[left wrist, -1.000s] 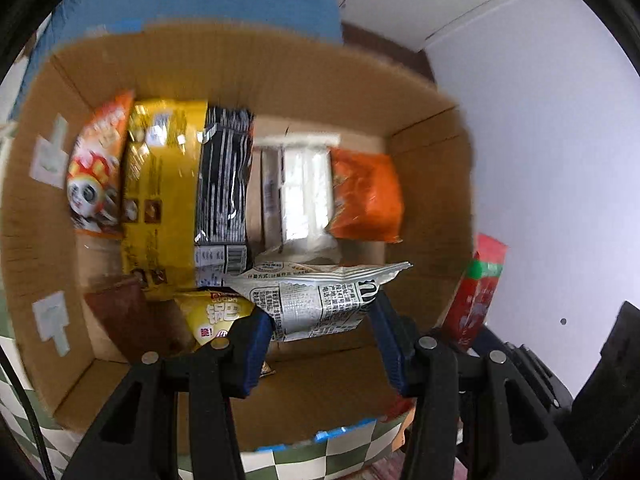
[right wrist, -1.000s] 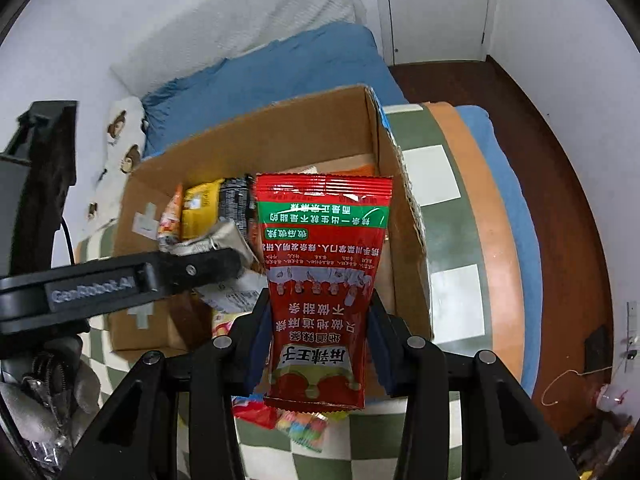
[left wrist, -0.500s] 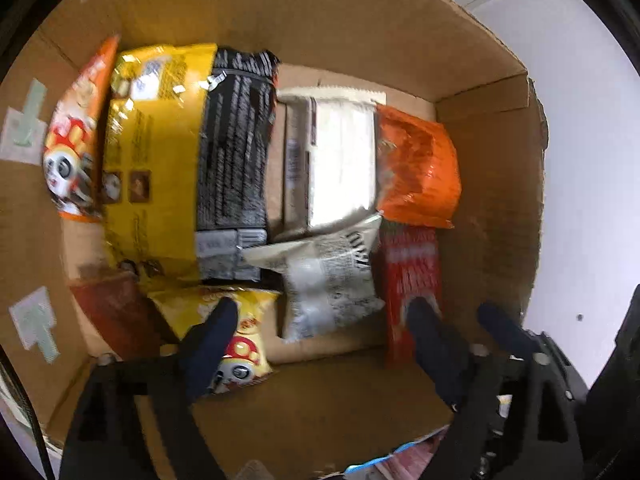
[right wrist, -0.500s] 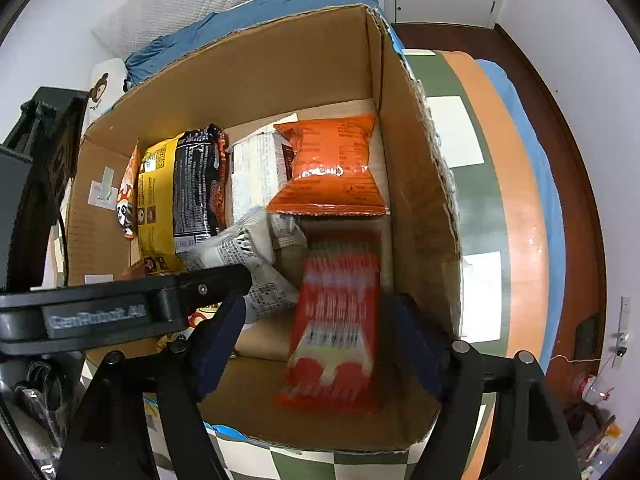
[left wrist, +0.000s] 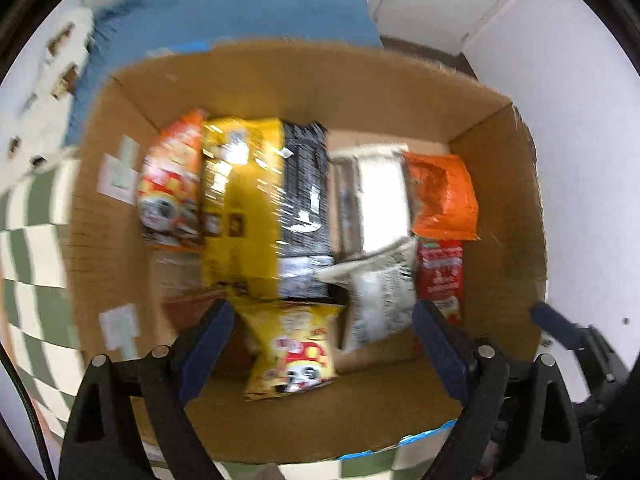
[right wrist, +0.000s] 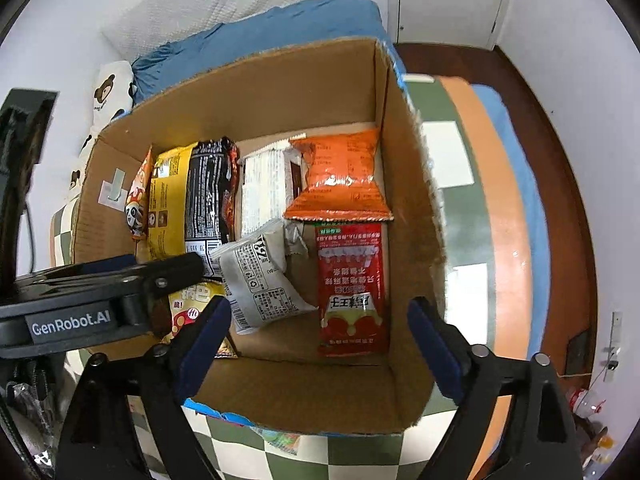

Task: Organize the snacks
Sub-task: 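Carry both packets into the cardboard box and open both tools, then grasp the clear bread bag with the left tool while the right grasps the gumball bag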

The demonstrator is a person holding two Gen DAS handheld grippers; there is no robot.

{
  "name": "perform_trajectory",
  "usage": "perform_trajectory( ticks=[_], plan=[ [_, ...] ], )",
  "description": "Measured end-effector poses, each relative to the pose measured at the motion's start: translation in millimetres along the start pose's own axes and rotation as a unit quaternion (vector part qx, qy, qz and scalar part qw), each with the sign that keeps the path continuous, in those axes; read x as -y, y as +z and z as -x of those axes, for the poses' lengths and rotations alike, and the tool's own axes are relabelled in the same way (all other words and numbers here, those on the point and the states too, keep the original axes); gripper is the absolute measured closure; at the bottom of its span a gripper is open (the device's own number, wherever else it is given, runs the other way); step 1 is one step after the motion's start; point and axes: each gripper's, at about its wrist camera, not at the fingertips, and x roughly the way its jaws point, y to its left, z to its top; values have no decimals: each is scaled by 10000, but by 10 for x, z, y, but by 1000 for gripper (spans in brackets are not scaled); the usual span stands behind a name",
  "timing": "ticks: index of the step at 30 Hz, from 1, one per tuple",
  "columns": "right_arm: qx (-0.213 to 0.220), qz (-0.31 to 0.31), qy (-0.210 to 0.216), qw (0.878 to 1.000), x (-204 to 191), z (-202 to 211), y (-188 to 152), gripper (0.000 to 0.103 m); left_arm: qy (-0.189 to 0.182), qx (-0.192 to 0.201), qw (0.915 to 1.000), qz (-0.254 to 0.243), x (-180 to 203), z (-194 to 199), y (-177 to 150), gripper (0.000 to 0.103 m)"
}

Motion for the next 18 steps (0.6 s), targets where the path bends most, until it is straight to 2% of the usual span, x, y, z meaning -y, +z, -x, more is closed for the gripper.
perform_trajectory(
  ticks=[6, 10, 18],
  plan=[
    [296, 56, -46, 9995, -29, 219, -113, 11, 258, 627, 9977, -29, -160, 350, -226, 11],
    [544, 100, -102, 9984, -72, 377, -229, 11, 387, 989, 9943, -44, -106, 441, -434, 11],
    [1106, 243, -300, 9931, -173, 702, -523, 10, 618, 1733, 9829, -77, -129, 774, -933, 11]
  ],
)
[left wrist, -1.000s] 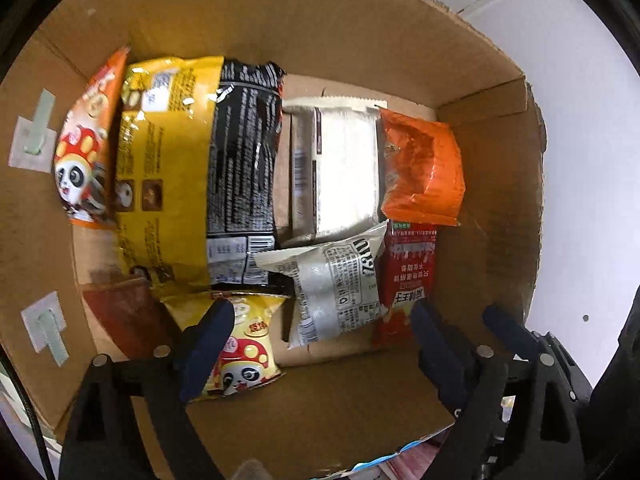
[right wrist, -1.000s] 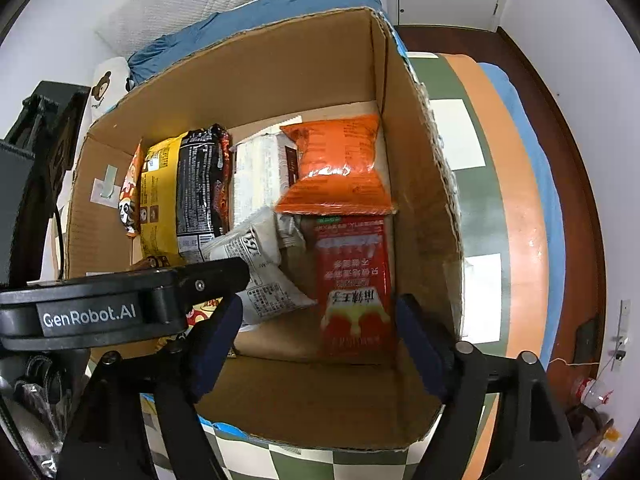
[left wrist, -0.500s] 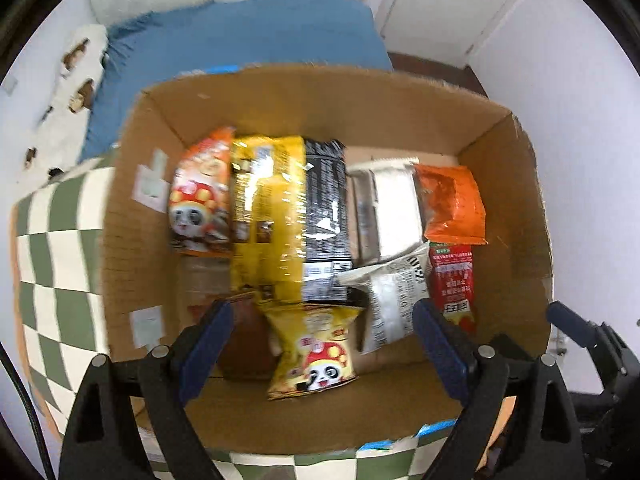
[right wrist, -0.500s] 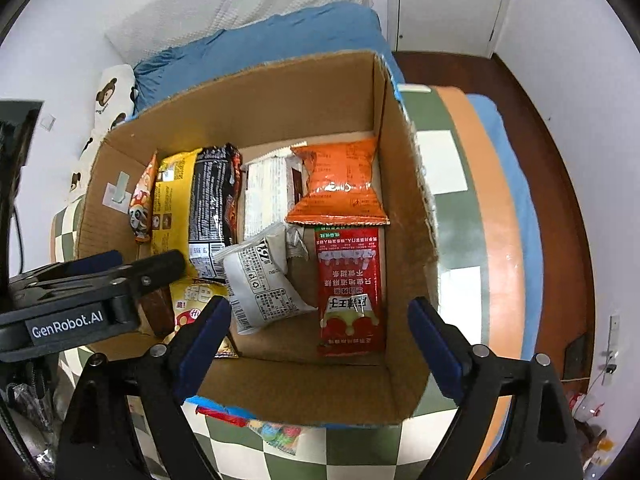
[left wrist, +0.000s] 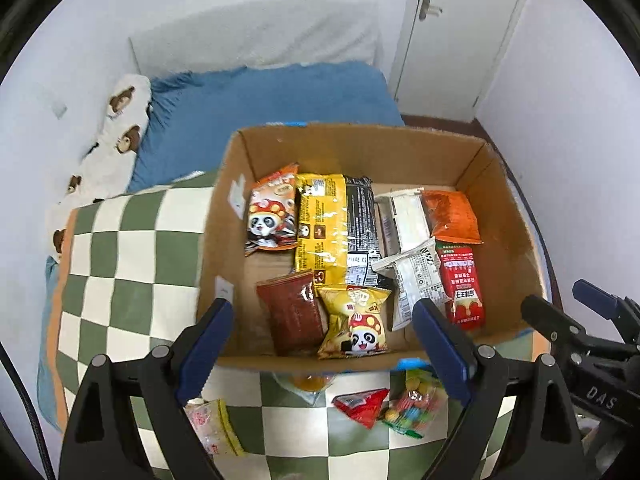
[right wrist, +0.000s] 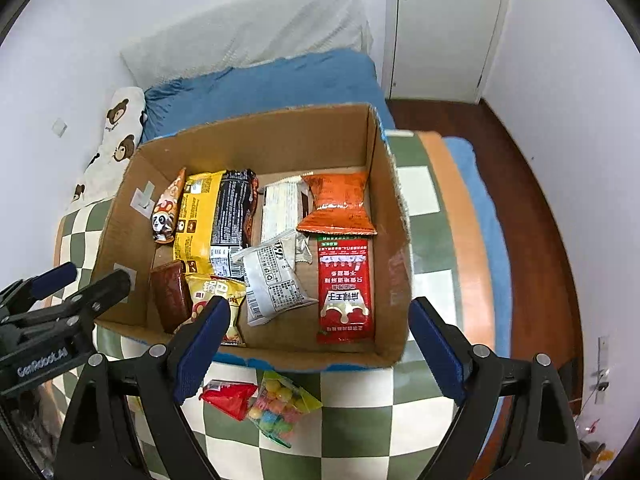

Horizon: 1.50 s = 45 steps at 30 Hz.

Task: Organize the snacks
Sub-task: 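Grasp the clear bread bag with the left tool while the right grasps the gumball bag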

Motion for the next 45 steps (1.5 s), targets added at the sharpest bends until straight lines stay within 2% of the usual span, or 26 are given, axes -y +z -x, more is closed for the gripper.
perform_trajectory(
  ticks=[6, 16, 21, 26, 30, 33, 36, 39, 41, 45],
  plan=[
    [368, -27, -8, 9993, -37, 318, -195, 9, 175, 475, 9987, -57, -29, 384, -201, 11],
    [1017, 94, 37, 9948, -212, 949, -466, 9, 132, 993, 9949, -80, -44, 920, -432, 11],
    [1246, 99, 129, 9921, -284, 1234, -553, 9, 72, 1107, 9938, -16, -82, 1087, -524, 11],
    [1190, 29, 330, 9923, -331, 1328, -644, 7, 175, 1036, 9944, 95, -206, 1088, -652, 11],
    [733, -187, 503, 9959, -311, 1070, -756, 6, 374, 686, 9963, 362, -492, 868, -826, 11],
    [193, -503, 539, 9971, -235, 619, -865, 6, 565, 258, 9958, 676, -800, 593, -1011, 11],
    [-544, -1012, 647, 9913, -117, 3, -991, 6, 794, -275, 9916, 982, -1119, 259, -1199, 11],
    [-1115, -1505, 694, 9798, -40, -565, -1152, 6, 838, -915, 9804, 1532, -1512, -129, -1389, 11],
    [-1368, -1715, 598, 9738, -31, -879, -1252, 6, 801, -1160, 9742, 1760, -1667, -297, -1469, 11],
    [-1646, -1890, 423, 9672, -55, -1253, -1371, 8, 435, -1703, 9617, 2102, -1873, -669, -1606, 11]
  ],
)
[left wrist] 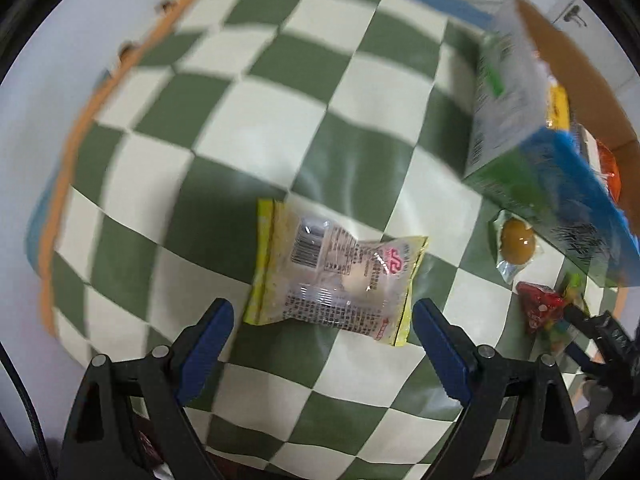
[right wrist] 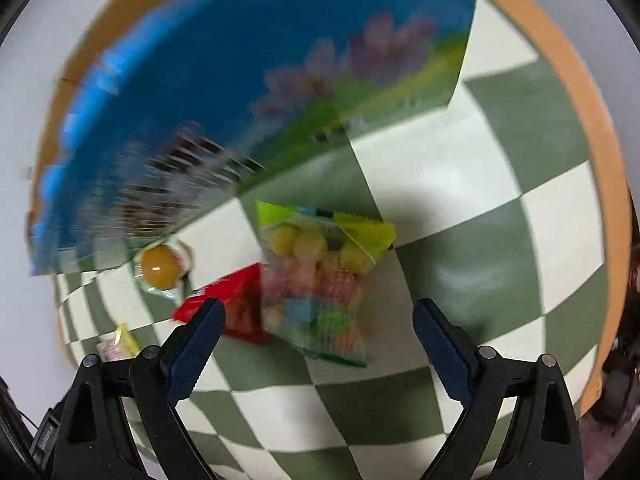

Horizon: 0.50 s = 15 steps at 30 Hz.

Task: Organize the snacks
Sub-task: 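Grasp the clear bread bag with the left tool while the right grasps the gumball bag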

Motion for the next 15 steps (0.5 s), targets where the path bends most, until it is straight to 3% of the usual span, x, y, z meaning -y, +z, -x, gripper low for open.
perform_trajectory(
  ticks=[2, 4, 5, 9, 12, 15],
  plan=[
    [-60, -40, -89, 9999, 2, -103, 1, 11, -245, -381, 9986, 269, -78, -196, 55, 11],
    [6, -17, -231, 9997, -5, -150, -7, 17, -757, -716, 9910, 843, -186, -373, 93, 11],
    [43, 8, -302, 9995, -9, -155, -13, 25, -871, -810, 9873, 1053, -221, -427, 105, 11],
    [76, 114, -283, 9995, -33, -153, -41, 42, -1476, -1119, 9577, 2200, -380, -661, 149, 11],
    [64, 160, -304, 9994, -51, -163, -68, 43, -1550, -1091, 9401, 2832, -458, -736, 176, 11],
    [46, 173, -316, 9993, -67, -177, -93, 43, -1376, -996, 9416, 2907, -439, -764, 222, 11]
  ],
)
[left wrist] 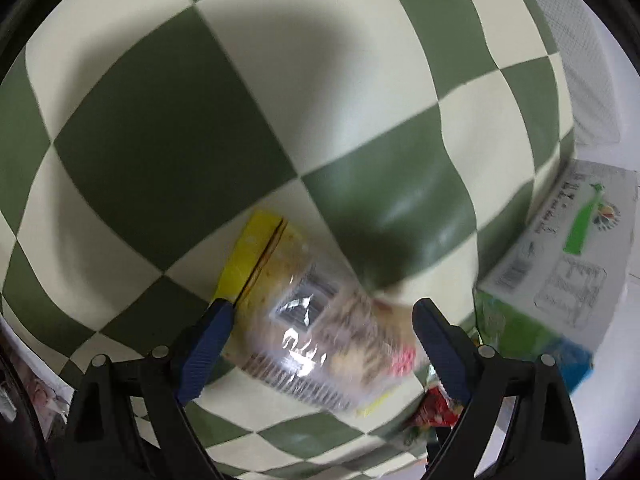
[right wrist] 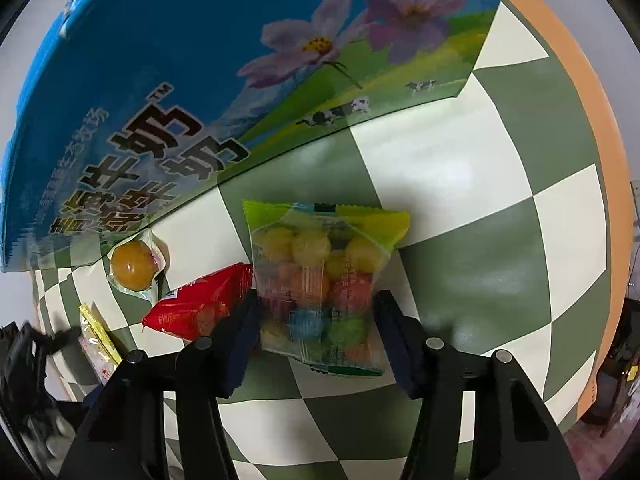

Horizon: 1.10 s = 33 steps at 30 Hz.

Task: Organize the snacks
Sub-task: 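Grasp the clear bread bag with the left tool while the right grasps the gumball bag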

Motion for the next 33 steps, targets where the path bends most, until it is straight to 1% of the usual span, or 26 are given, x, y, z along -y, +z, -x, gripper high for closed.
perform_trajectory(
  ticks=[1, 2, 3, 4, 5, 6, 7, 8, 9, 11, 12, 14, 15, 17, 19, 20, 21, 23, 24, 25, 26, 28, 29, 31, 32, 33],
  plan=[
    [-6, 9, -7, 10000, 7, -5, 18, 43, 61, 68, 9999, -102, 35, -2, -3, 11],
    [-11, 35, -21, 10000, -58, -2, 0, 43, 242, 185, 9986, -442, 129, -15, -25, 12],
    [-19, 74, -36, 10000, -62, -5, 8, 43, 406, 254, 9959, -772, 217, -33, -49, 12],
    [-25, 155, -60, 9999, -100, -17, -4, 43, 561, 338, 9897, -1276, 341, -59, -95, 12],
    [-31, 235, -80, 9997, -152, -34, -28, 44, 801, 352, 9765, -1971, 500, -115, -179, 12],
    [-43, 315, -98, 9994, -173, -31, -34, 44, 1065, 334, 9623, -2479, 612, -172, -260, 12],
    [-59, 432, -121, 9990, -198, -33, -57, 45, 1356, 316, 9419, -3057, 719, -246, -386, 12],
    [-69, 504, -134, 9986, -212, -33, -79, 45, 1515, 298, 9294, -3353, 766, -290, -463, 12],
    [-94, 596, -157, 9981, -229, -32, -106, 45, 1735, 301, 9101, -3751, 815, -343, -583, 12],
    [-142, 800, -209, 9965, -271, -33, -160, 45, 1994, 309, 8853, -4189, 861, -385, -733, 12],
    [-164, 910, -237, 9954, -293, -36, -186, 45, 2085, 364, 8743, -4368, 878, -360, -816, 12],
    [-240, 1096, -287, 9933, -320, -39, -260, 45, 2111, 564, 8712, -4396, 908, -211, -898, 11],
    [-269, 1161, -307, 9924, -327, -38, -295, 45, 2033, 711, 8750, -4335, 931, -102, -916, 11],
    [-341, 1195, -287, 9918, -332, -44, -351, 44, 1707, 1060, 8930, -4027, 927, 203, -939, 11],
    [-429, 1102, -221, 9927, -314, -64, -383, 41, 1178, 1205, 9259, -3380, 807, 495, -963, 11],
    [-468, 1034, -185, 9934, -286, -85, -389, 36, 838, 1102, 9488, -2840, 651, 590, -960, 11],
    [-492, 945, -112, 9942, -275, -98, -389, 33, 659, 927, 9630, -2444, 531, 596, -950, 11],
    [-491, 761, -2, 9959, -254, -117, -383, 32, 293, 343, 9857, -1625, 293, 448, -931, 11],
    [-491, 672, 15, 9965, -249, -124, -379, 31, 123, -64, 9935, -1126, 131, 281, -888, 11],
    [-485, 573, 51, 9972, -238, -128, -362, 31, 26, -300, 9959, -852, 91, 158, -826, 11],
    [-475, 469, 105, 9977, -227, -132, -356, 30, -161, -614, 9974, -341, -49, -9, -778, 11],
    [-421, 264, 234, 9985, -182, -137, -323, 30, -374, -777, 9960, 244, -155, -167, -747, 11],
    [-389, 131, 313, 9987, -136, -136, -295, 30, -334, -765, 9959, 362, -164, -216, -691, 11],
    [-356, -64, 411, 9985, -89, -144, -266, 30, -181, -522, 9980, 319, -113, -288, -613, 11],
    [-333, -116, 421, 9985, -82, -143, -273, 31, -58, -404, 9990, 167, -82, -321, -596, 13],
    [-305, -140, 396, 9987, -86, -141, -276, 33, 167, -260, 9993, -209, 34, -349, -597, 19]
  ],
)
